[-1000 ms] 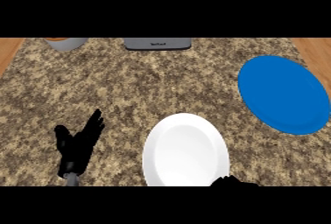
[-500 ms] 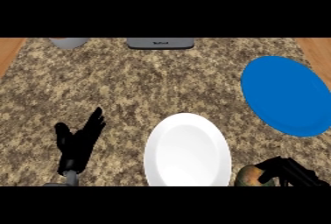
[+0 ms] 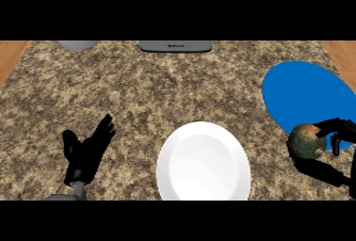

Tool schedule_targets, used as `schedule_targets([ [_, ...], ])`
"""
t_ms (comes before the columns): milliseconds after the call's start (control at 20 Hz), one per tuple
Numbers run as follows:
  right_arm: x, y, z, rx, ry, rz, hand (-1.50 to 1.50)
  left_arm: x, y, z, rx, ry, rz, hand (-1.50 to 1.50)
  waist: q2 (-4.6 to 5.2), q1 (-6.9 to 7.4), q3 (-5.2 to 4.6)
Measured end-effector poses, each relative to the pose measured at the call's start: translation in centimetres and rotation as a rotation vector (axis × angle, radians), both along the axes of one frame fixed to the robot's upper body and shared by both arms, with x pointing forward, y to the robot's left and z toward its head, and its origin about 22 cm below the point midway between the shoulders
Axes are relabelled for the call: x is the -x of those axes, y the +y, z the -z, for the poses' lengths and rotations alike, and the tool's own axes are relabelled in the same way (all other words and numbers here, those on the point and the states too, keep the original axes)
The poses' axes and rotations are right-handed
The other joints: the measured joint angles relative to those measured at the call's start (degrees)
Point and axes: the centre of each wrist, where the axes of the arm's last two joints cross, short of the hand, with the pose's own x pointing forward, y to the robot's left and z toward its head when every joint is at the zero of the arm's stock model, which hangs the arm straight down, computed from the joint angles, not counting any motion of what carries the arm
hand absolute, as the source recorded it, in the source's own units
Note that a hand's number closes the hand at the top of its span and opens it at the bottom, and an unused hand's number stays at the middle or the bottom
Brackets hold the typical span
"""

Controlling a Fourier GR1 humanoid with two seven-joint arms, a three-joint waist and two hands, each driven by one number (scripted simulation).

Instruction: Pick the squash from the plate and place it in the plate

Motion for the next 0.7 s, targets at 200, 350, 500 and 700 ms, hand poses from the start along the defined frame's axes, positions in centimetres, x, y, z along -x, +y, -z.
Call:
schedule_targets([
  [200, -3.7, -4.0, 1.1, -0.007, -0.030, 0.051, 1.50, 0.0, -0.2, -0.1, -0.001, -0.003, 0.000, 0.00, 0.06, 0.42, -0.01],
  [350, -6.7, -6.8, 1.4, -0.011, -0.037, 0.071, 1.50, 0.1, -0.7, -0.1, 0.006, -0.003, 0.016, 0.00, 0.16, 0.91, -0.01],
  [500, -9.1, -8.8, 2.1, -0.025, -0.037, 0.077, 1.50, 0.1, -0.4, -0.3, 0.008, -0.003, 0.020, 0.00, 0.19, 0.96, -0.06],
  [700, -11.8, -11.0, 2.5, -0.025, -0.048, 0.080, 1.50, 0.1, -0.6, -0.2, 0.011, -0.003, 0.026, 0.00, 0.29, 1.17, -0.03],
])
